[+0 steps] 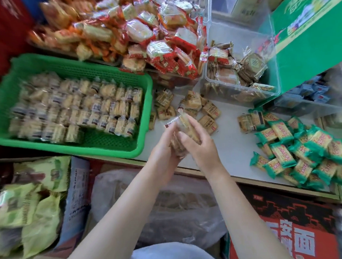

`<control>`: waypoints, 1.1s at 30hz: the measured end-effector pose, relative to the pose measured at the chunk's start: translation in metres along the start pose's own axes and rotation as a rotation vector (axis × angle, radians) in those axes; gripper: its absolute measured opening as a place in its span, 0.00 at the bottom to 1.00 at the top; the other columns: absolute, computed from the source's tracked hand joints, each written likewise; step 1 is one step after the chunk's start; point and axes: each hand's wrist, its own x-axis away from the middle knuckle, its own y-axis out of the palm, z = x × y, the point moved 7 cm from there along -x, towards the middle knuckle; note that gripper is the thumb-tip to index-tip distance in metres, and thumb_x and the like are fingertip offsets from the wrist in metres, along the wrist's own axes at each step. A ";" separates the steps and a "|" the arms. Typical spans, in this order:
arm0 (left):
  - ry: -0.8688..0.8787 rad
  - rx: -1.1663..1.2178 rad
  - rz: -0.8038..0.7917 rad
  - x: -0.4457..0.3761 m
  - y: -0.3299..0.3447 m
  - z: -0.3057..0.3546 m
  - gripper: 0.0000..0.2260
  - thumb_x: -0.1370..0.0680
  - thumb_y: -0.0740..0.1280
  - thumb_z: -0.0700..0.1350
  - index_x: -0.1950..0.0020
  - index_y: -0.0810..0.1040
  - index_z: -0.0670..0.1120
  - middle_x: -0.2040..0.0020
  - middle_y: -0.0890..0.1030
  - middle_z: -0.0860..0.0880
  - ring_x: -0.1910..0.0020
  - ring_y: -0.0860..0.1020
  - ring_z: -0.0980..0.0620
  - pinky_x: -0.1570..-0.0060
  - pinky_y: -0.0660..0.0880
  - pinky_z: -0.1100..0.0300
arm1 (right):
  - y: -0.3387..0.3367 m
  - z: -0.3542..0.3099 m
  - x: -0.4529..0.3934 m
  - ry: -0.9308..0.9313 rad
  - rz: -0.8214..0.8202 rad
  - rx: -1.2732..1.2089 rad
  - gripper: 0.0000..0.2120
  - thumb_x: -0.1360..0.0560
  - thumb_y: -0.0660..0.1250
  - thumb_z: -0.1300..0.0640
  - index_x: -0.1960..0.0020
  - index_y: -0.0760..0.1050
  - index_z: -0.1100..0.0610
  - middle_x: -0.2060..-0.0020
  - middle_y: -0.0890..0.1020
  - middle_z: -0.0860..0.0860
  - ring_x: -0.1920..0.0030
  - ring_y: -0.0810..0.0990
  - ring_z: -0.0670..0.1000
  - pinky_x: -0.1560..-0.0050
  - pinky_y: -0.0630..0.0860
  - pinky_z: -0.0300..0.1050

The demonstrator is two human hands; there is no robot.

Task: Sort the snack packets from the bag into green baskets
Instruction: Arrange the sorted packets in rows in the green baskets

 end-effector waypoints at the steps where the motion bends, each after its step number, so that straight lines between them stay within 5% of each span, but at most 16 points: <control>1: 0.044 0.032 0.007 0.007 -0.008 0.016 0.21 0.17 0.58 0.58 0.33 0.78 0.47 0.41 0.83 0.47 0.42 0.81 0.50 0.42 0.77 0.55 | 0.016 -0.013 0.000 -0.040 -0.025 -0.009 0.29 0.29 0.68 0.40 0.27 0.69 0.37 0.32 0.73 0.48 0.34 0.75 0.42 0.33 0.76 0.48; 5: 0.147 0.160 0.041 0.022 -0.048 0.065 0.22 0.20 0.61 0.62 0.42 0.82 0.45 0.47 0.83 0.45 0.46 0.82 0.47 0.41 0.77 0.52 | 0.081 -0.053 0.002 -0.108 -0.014 0.028 0.29 0.29 0.68 0.42 0.29 0.70 0.40 0.36 0.69 0.48 0.42 0.71 0.29 0.44 0.69 0.22; 8: 0.215 0.220 0.073 0.030 -0.086 0.093 0.29 0.21 0.61 0.63 0.35 0.77 0.40 0.46 0.83 0.41 0.48 0.83 0.43 0.45 0.80 0.51 | 0.124 -0.063 0.003 -0.066 0.080 -0.088 0.32 0.34 0.74 0.40 0.33 0.69 0.40 0.36 0.70 0.50 0.42 0.75 0.35 0.45 0.75 0.30; 11: 0.303 0.174 0.101 0.039 -0.129 0.119 0.29 0.23 0.63 0.64 0.36 0.78 0.42 0.46 0.83 0.42 0.48 0.83 0.44 0.47 0.80 0.50 | 0.176 -0.061 0.000 0.026 0.000 -0.249 0.32 0.32 0.77 0.46 0.31 0.68 0.45 0.37 0.78 0.53 0.42 0.80 0.41 0.45 0.78 0.36; 15: 0.366 -0.375 0.262 0.045 -0.196 0.154 0.24 0.22 0.56 0.66 0.42 0.84 0.55 0.42 0.83 0.50 0.39 0.79 0.51 0.41 0.72 0.55 | 0.209 -0.056 -0.018 0.084 -0.048 -0.215 0.26 0.36 0.74 0.39 0.39 0.74 0.41 0.44 0.82 0.51 0.43 0.82 0.51 0.42 0.80 0.50; 17: 0.456 -0.812 0.480 0.048 -0.242 0.173 0.27 0.19 0.52 0.66 0.44 0.82 0.48 0.46 0.83 0.49 0.44 0.78 0.50 0.42 0.71 0.51 | 0.215 -0.051 -0.030 0.189 -0.099 -0.192 0.27 0.36 0.73 0.37 0.41 0.76 0.46 0.45 0.82 0.55 0.49 0.82 0.51 0.48 0.78 0.49; 19: 0.536 -1.236 0.618 0.048 -0.278 0.187 0.21 0.15 0.52 0.57 0.48 0.81 0.47 0.48 0.83 0.48 0.46 0.78 0.47 0.33 0.66 0.43 | 0.220 -0.044 -0.041 0.284 -0.178 -0.055 0.33 0.38 0.71 0.32 0.41 0.76 0.52 0.48 0.81 0.56 0.53 0.78 0.52 0.51 0.74 0.49; 22: 0.372 -1.647 0.520 0.032 -0.306 0.175 0.19 0.15 0.52 0.55 0.30 0.76 0.55 0.29 0.74 0.54 0.28 0.67 0.51 0.26 0.54 0.45 | 0.231 -0.034 -0.053 0.408 -0.291 0.202 0.39 0.34 0.69 0.29 0.31 0.72 0.50 0.35 0.77 0.49 0.39 0.76 0.55 0.42 0.69 0.49; 26: 0.256 -1.764 0.386 0.028 -0.307 0.168 0.24 0.15 0.44 0.60 0.27 0.72 0.60 0.21 0.62 0.53 0.22 0.55 0.48 0.26 0.52 0.44 | 0.247 -0.029 -0.075 0.453 -0.281 0.493 0.39 0.25 0.67 0.35 0.23 0.62 0.54 0.31 0.73 0.49 0.32 0.73 0.55 0.38 0.70 0.49; 30: 0.197 -1.764 0.388 0.032 -0.305 0.171 0.28 0.17 0.40 0.62 0.27 0.73 0.59 0.18 0.56 0.50 0.21 0.50 0.46 0.25 0.49 0.43 | 0.266 -0.031 -0.076 0.450 -0.175 0.790 0.49 0.25 0.67 0.34 0.19 0.45 0.57 0.25 0.67 0.57 0.32 0.73 0.60 0.48 0.72 0.49; 33: 0.195 -1.764 0.396 0.033 -0.303 0.171 0.28 0.18 0.40 0.65 0.26 0.71 0.62 0.18 0.53 0.51 0.20 0.48 0.45 0.25 0.47 0.44 | 0.278 -0.036 -0.074 0.434 -0.038 0.925 0.50 0.27 0.66 0.30 0.22 0.48 0.61 0.33 0.72 0.60 0.41 0.78 0.61 0.55 0.76 0.50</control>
